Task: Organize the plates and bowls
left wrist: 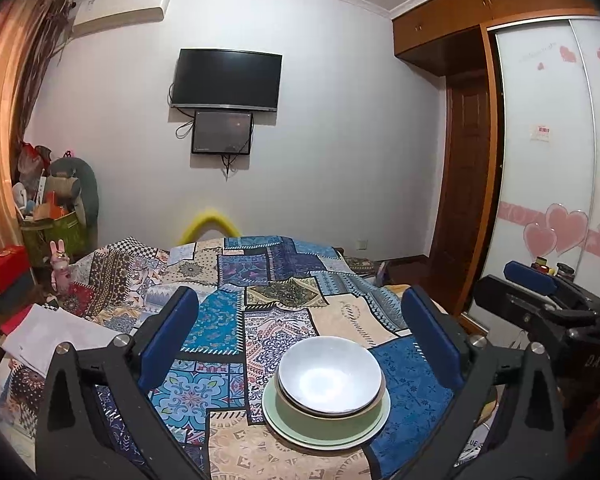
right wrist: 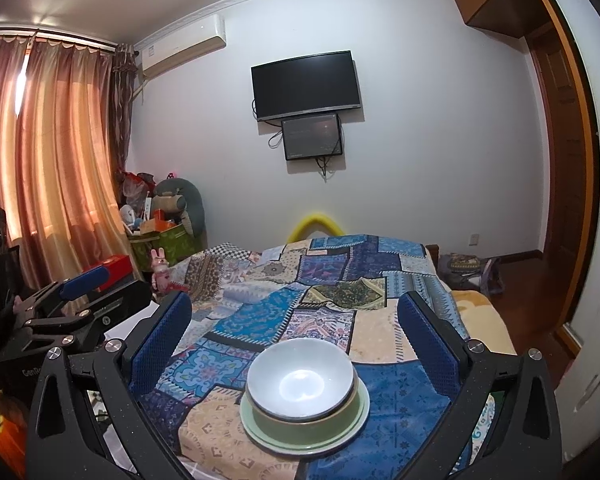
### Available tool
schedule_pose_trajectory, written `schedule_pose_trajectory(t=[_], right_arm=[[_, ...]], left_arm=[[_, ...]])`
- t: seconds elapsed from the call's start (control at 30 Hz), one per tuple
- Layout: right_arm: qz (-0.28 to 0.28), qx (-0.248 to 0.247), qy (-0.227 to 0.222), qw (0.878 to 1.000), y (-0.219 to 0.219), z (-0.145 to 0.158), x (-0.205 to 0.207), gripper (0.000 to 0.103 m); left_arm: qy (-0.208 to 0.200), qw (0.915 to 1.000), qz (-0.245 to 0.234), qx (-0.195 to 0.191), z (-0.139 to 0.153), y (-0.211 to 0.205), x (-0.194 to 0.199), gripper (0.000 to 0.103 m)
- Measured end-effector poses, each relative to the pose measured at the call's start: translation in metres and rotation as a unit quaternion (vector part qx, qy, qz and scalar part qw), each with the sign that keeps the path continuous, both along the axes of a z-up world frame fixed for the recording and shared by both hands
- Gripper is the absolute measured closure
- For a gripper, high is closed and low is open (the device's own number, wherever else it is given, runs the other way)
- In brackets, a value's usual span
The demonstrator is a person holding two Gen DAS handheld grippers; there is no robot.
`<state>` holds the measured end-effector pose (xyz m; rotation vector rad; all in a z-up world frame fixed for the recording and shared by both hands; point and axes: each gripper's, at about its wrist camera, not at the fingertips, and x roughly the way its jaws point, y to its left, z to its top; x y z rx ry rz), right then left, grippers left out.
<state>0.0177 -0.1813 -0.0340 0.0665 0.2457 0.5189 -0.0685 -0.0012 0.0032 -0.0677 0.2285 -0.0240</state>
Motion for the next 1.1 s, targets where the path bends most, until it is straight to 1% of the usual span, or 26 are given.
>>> schedule_pose_trajectory(t=[0.3, 1.1], right_arm=[[0.000, 0.000, 0.006, 1.000, -0.0011, -0.0021, 0.0000, 0.000], [-0.001, -0.005, 0.006, 1.000, -0.0006, -0.0005, -0.0004, 0.000]], left_arm=[[0.002, 1.0000, 0.000, 0.003, -0.0046, -0.0008, -0.0008, 0.000], [0.005, 1.0000, -0.002, -0.005, -0.0058, 0.0026, 0.0040, 0.000]])
